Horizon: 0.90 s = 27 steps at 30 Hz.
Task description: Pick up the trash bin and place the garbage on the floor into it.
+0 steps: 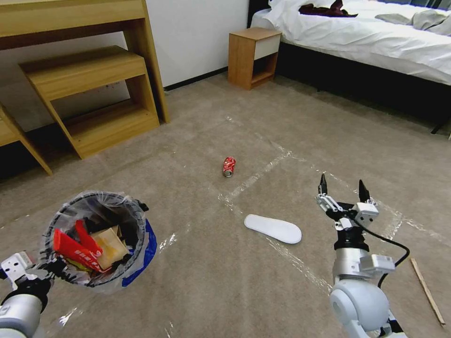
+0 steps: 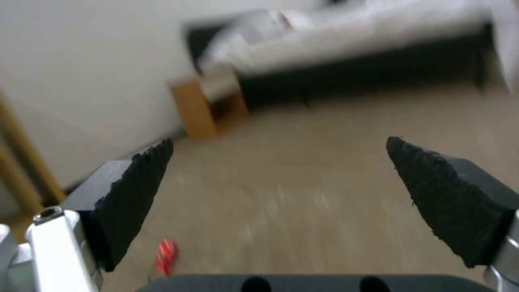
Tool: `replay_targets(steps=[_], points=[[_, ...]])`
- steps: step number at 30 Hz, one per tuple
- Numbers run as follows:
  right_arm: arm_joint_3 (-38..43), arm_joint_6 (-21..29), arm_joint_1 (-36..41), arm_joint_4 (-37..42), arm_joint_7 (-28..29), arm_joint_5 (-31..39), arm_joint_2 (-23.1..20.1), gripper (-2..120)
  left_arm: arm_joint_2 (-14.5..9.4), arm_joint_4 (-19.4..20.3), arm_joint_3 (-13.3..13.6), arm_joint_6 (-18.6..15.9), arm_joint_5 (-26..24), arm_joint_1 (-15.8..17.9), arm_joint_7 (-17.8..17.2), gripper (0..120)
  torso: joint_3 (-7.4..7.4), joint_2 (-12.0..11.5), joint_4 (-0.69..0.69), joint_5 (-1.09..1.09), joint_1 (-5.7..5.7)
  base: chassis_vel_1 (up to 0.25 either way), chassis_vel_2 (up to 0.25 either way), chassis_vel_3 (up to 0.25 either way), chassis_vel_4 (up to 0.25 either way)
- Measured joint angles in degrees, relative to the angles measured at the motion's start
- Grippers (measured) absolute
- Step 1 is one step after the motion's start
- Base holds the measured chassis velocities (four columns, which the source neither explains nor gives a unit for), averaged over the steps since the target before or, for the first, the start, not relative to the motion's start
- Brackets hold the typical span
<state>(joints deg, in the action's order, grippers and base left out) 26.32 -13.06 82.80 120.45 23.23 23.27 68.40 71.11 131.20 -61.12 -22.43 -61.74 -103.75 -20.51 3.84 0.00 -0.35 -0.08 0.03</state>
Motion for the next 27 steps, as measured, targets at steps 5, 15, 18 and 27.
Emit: replay_targets(steps=[5,15,18,27], points=[[-0.07,9.07,-0.28,1.52,8.67,12.84,-2.43,100,0.02,-0.5,0.23,0.0,0.15,0.3,0.0,0,0.0,0.0,0.0,-0.01,0.0,0.0,0.0,0.0,0.0],[0.15,20.84,0.23,-1.66,22.83,36.05,-1.3,100,1.07,-1.53,0.86,-0.18,0.9,0.85,-0.05,0,0.0,0.0,0.0,0.0,0.0,0.0,0.0,0.0,0.0],[0.12,20.88,0.27,-4.25,22.95,36.79,-0.78,100,1.02,-1.71,0.7,-0.21,0.91,0.85,-0.05,0,0.01,0.0,-0.01,0.01,0.0,0.0,0.0,0.0,0.0],[-1.6,21.29,-1.43,-9.97,22.21,40.82,1.26,100,1.18,-3.14,0.81,-0.24,0.96,1.59,-0.08,0,0.01,0.0,-0.01,-0.01,0.0,0.0,0.0,0.0,0.0]])
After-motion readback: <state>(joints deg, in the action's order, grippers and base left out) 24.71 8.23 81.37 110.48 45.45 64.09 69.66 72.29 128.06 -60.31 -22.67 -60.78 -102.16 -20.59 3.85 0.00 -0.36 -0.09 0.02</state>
